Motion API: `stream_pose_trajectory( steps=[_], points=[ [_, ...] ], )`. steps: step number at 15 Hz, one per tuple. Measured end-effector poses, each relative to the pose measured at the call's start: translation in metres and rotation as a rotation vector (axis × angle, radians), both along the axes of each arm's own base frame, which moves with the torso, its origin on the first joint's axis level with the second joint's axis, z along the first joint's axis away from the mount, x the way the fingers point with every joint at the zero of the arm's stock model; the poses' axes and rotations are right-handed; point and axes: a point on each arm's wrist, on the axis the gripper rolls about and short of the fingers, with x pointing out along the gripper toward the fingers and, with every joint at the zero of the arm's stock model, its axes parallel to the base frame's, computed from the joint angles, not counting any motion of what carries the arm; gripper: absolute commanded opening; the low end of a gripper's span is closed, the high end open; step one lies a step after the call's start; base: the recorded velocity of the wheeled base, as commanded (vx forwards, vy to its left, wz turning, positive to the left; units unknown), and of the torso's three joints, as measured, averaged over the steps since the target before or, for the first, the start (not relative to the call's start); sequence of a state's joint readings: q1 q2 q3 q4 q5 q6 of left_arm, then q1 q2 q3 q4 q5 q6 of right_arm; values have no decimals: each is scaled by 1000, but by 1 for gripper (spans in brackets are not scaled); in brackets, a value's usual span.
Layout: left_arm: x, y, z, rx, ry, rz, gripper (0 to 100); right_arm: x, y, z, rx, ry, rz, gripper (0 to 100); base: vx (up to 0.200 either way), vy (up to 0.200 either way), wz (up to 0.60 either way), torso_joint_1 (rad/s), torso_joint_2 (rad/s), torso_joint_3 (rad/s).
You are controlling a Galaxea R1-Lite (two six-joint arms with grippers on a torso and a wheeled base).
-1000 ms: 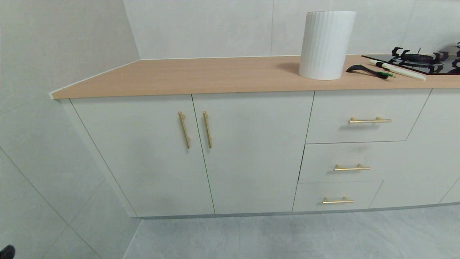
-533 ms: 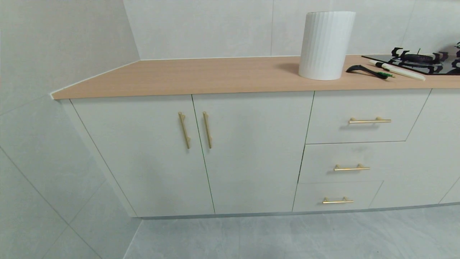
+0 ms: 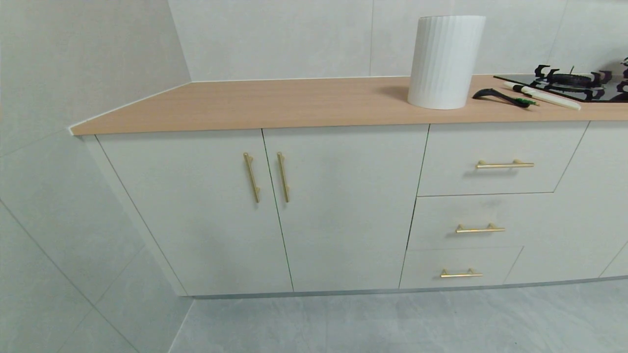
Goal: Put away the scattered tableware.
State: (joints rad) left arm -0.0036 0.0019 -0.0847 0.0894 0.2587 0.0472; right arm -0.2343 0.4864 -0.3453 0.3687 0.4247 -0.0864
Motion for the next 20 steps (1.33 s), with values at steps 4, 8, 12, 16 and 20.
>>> stream_pose_trajectory(
  steps=[4, 8, 12, 16, 20],
  points=[
    [2, 0, -6, -4, 14, 0, 100, 17, -2, -9, 0, 115, 98, 100, 0, 0, 0, 0, 0, 0],
    [2, 0, -6, -6, 15, 1, 100, -10, -1, -27, -53, -21, 110, 100, 0, 0, 0, 0, 0, 0],
    [3, 0, -5, -11, -19, 3, 100, -28, -5, -39, -156, -344, -100, 100, 0, 0, 0, 0, 0, 0],
    [6, 0, -7, -21, -68, 10, 100, -28, -8, -53, -255, -522, -234, 100, 0, 0, 0, 0, 0, 0],
    [6, 0, -9, -74, -72, 22, 100, -31, -11, -59, -111, -520, -350, 100, 0, 0, 0, 0, 0, 0]
  ],
)
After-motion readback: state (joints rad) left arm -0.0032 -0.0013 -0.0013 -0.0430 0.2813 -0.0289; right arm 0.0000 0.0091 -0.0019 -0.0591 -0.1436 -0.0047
